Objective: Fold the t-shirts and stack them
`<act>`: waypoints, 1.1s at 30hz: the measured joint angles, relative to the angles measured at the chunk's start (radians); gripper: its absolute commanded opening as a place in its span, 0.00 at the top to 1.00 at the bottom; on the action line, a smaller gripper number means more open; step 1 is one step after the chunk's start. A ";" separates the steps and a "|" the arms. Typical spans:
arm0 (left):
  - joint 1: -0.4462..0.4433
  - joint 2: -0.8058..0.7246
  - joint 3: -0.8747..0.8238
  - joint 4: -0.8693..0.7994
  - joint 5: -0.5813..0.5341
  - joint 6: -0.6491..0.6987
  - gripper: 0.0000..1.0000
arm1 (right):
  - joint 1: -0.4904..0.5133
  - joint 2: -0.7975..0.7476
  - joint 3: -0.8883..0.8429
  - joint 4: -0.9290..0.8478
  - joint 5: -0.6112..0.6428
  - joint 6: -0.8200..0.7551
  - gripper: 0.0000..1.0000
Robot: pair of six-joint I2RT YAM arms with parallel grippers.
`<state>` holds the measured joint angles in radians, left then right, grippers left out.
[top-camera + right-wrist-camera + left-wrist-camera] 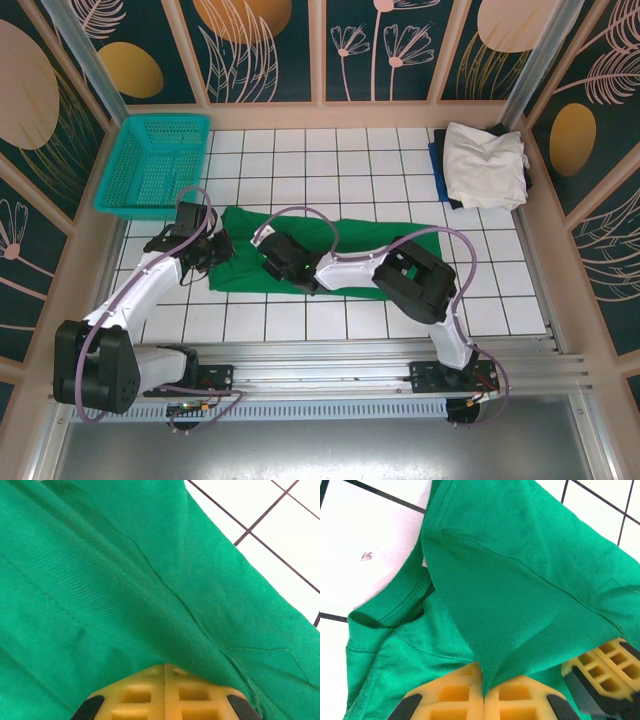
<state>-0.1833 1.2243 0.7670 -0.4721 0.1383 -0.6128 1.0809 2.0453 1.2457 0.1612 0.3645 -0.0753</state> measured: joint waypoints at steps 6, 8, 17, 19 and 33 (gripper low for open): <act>0.000 0.005 0.000 0.000 -0.009 0.007 1.00 | -0.043 -0.039 -0.013 0.000 -0.147 0.079 0.74; 0.000 0.015 0.000 0.001 -0.009 0.008 1.00 | -0.055 -0.039 -0.013 -0.005 -0.169 0.096 0.70; 0.000 0.040 0.000 0.005 -0.016 0.011 1.00 | -0.065 0.008 0.026 -0.038 -0.230 0.139 0.57; 0.000 0.045 0.000 0.007 -0.016 0.011 1.00 | -0.065 0.013 0.029 -0.041 -0.232 0.139 0.57; 0.000 0.062 0.000 0.019 -0.016 0.019 1.00 | -0.064 0.098 0.111 -0.106 -0.202 0.142 0.84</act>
<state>-0.1833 1.2861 0.7670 -0.4526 0.1219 -0.5938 1.0172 2.1437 1.3571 0.0551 0.1627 0.0666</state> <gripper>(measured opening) 0.054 0.169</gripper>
